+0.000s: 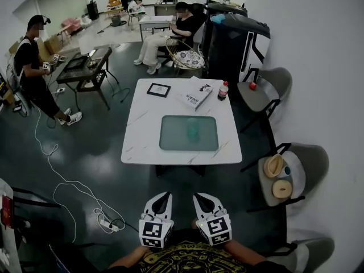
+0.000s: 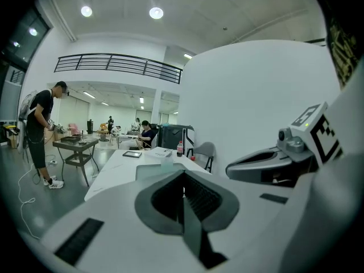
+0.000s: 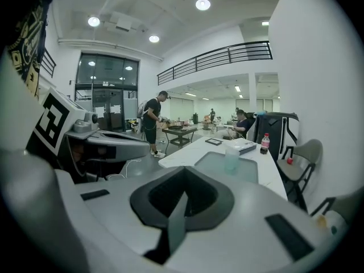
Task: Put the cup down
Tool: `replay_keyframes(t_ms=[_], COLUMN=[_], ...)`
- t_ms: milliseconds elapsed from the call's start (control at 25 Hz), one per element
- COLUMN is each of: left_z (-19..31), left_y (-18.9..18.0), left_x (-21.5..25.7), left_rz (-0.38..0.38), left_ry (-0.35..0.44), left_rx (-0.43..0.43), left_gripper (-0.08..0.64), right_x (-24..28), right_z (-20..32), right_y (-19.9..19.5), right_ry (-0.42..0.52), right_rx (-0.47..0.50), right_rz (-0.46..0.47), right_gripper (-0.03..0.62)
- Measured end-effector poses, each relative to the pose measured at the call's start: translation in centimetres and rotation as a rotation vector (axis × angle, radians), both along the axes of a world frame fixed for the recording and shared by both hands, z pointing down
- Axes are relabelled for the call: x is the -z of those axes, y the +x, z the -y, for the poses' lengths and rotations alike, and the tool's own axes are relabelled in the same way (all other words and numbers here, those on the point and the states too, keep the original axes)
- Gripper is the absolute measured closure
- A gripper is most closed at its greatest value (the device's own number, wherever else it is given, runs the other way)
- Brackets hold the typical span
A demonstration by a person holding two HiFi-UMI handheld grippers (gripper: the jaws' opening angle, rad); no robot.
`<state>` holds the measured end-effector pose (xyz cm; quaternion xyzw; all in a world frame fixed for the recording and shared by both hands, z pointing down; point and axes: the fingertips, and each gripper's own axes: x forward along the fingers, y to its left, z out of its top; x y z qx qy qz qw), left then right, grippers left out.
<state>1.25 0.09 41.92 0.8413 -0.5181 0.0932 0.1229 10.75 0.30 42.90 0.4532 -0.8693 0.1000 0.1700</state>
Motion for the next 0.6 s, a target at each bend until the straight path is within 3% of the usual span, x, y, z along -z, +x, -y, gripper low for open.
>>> replay_keyframes(t_ms=[600], left_z=[0.0], left_y=[0.9], left_x=[-0.2], left_rz=[0.012], left_ry=[-0.013], left_rx=[0.009], left_gripper=[0.549], right_x=[-1.0], right_z=[0.0], right_y=[1.0], right_ry=[-0.008], right_rx=[0.011], right_rz=[0.026], right_gripper=[0.588])
